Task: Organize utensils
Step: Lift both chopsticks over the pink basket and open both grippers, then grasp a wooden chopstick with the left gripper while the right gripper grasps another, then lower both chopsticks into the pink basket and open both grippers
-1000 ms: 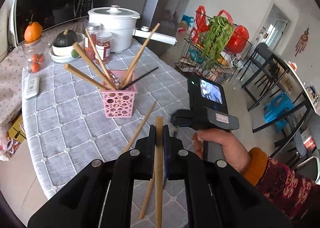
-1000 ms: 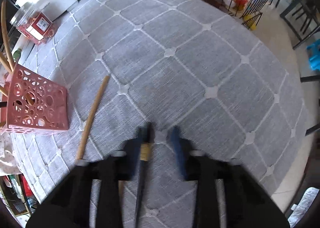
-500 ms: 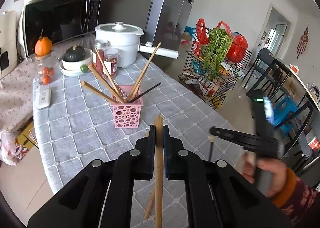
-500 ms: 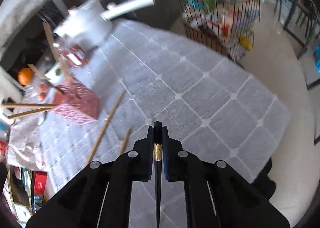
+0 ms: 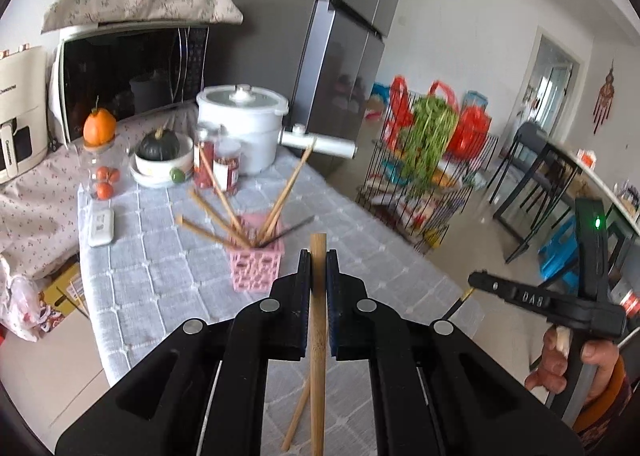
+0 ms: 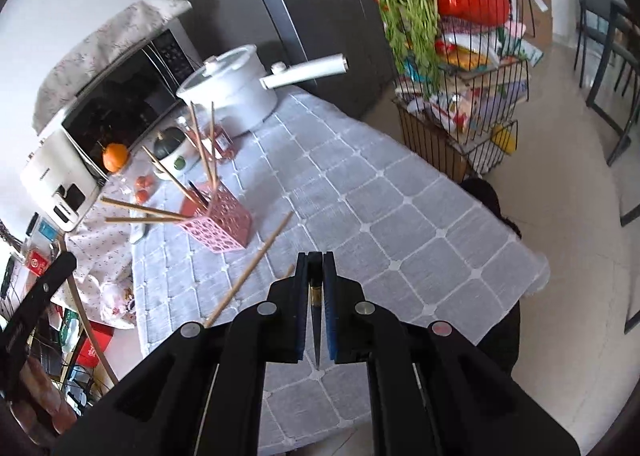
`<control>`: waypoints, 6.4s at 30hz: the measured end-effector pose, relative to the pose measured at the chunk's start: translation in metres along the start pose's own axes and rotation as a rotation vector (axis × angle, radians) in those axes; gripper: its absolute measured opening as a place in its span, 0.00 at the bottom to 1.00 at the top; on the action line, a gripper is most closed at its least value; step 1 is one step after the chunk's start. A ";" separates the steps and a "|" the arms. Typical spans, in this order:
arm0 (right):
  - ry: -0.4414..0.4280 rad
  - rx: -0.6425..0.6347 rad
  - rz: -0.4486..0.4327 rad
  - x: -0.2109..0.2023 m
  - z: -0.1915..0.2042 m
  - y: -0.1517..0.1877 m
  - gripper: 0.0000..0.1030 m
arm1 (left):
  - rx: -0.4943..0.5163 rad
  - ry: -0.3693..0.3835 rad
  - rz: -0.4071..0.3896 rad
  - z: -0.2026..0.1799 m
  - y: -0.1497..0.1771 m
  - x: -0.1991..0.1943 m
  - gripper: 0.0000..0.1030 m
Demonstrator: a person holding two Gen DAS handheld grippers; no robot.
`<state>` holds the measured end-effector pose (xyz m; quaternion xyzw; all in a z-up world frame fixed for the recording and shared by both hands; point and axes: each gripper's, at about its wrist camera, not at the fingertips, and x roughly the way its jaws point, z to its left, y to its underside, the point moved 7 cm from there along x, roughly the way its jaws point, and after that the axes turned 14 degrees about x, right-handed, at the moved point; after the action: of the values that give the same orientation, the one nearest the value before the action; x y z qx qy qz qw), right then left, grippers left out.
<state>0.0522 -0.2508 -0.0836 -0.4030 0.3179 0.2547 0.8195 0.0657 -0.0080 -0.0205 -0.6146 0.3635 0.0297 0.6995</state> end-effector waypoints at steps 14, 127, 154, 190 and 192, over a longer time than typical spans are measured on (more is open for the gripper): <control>-0.091 0.023 -0.097 -0.034 0.027 -0.085 0.07 | -0.090 -0.191 -0.295 0.044 -0.152 -0.022 0.06; 0.237 0.145 0.337 0.203 0.006 0.065 0.67 | 0.280 0.013 0.138 0.015 0.040 0.021 0.06; 0.014 0.080 -0.042 0.027 0.025 -0.011 0.05 | 0.097 -0.035 -0.090 0.023 -0.045 -0.032 0.06; -0.193 -0.136 -0.227 -0.021 0.210 -0.115 0.05 | -0.239 -0.317 -0.197 0.124 -0.067 -0.015 0.46; -0.167 -0.146 -0.222 0.001 0.215 -0.111 0.05 | -0.247 -0.323 -0.182 0.130 -0.063 -0.013 0.52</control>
<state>0.1953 -0.1345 0.0723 -0.4715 0.1829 0.2174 0.8349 0.1480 0.0963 0.0367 -0.7131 0.1836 0.1088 0.6678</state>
